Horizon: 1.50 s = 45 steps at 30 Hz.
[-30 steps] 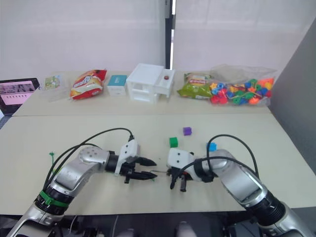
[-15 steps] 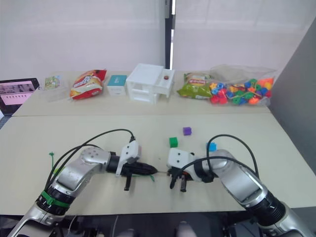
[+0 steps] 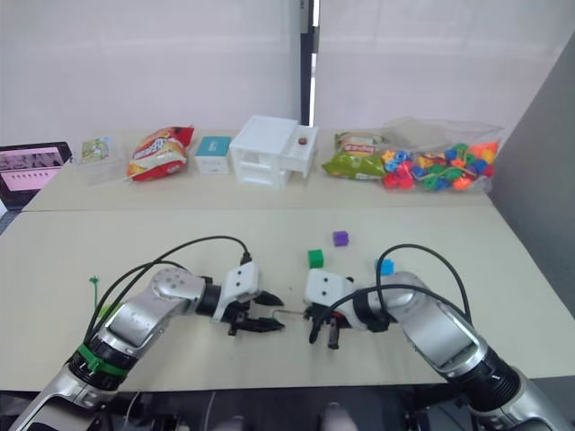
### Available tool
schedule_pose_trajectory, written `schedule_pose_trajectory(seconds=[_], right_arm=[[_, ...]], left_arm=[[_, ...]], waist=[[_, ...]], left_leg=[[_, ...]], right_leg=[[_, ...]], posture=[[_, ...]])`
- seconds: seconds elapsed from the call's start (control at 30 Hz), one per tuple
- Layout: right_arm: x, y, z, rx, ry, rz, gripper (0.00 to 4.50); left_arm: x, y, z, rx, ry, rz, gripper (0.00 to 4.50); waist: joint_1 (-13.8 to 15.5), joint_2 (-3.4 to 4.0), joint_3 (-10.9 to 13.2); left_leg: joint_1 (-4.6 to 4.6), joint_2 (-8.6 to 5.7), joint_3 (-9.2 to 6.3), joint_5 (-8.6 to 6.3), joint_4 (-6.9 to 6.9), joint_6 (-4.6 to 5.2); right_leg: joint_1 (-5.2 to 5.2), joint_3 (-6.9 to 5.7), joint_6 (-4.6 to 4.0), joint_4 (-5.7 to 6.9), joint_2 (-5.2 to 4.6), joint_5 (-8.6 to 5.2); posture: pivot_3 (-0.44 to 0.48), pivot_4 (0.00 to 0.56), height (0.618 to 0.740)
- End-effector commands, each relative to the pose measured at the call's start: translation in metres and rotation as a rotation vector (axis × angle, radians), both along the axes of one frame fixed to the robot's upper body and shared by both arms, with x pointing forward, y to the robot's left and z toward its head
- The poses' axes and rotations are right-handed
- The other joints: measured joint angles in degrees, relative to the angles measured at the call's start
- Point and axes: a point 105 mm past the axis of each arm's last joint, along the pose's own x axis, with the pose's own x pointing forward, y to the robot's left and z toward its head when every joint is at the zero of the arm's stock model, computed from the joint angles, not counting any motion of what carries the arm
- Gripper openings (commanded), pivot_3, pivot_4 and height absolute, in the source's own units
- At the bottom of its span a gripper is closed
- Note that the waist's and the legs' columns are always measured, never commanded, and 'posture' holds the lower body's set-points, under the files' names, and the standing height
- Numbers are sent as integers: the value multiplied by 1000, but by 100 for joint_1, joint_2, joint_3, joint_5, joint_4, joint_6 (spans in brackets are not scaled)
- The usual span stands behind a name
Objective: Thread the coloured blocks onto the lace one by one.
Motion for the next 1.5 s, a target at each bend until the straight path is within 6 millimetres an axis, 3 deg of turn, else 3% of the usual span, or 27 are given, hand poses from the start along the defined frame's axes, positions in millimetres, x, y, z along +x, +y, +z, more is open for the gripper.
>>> schedule_pose_trajectory(seconds=[0.03,0.1,0.37,0.77,0.97,1.17,1.37,1.5], right_arm=[[-1,0,10,11,-38,-1,0],[-1,-1,10,10,-37,-2,0],[-1,-2,9,8,-34,-5,0],[0,-4,6,1,-31,-25,0],[-1,-26,21,111,-45,-206,1965],[-9,-71,10,297,-76,-679,3982],[-3,-99,0,411,-267,-1132,3982],[16,-111,2,475,-400,-1299,3982]], left_arm=[[1,-6,7,-28,-40,-22,2494],[2,-7,10,-46,-40,-23,2494],[1,-8,17,-77,-23,-24,45],[0,-7,22,-102,-14,-19,45],[0,2,19,-78,-12,-1,0],[-7,19,24,-68,-16,30,0],[-17,41,27,-45,-3,75,0],[-26,58,27,-10,12,88,0]], waist=[[1,0,0],[3,0,0],[1,0,0],[3,0,0],[31,0,0],[91,-4,-2],[5,1,-2],[-33,6,-1]], left_leg=[[0,0,0,0,0,0],[0,0,0,0,0,0],[0,0,0,0,0,0],[0,0,0,0,0,0],[-3,-2,-1,0,0,0],[-3,-1,-5,-1,-4,1],[5,3,5,1,-10,-2],[10,6,7,3,-15,-5]], right_leg=[[0,0,0,0,0,0],[0,0,0,0,0,0],[0,0,0,0,0,0],[1,0,0,-1,0,0],[0,0,0,-2,-2,0],[1,-2,0,-2,-1,0],[0,6,1,-5,0,-1],[-1,6,2,-6,3,-2]], posture=[[0,150,740],[0,150,740],[0,150,740],[0,150,740],[0,150,740],[0,150,740],[0,150,740],[0,150,740]])
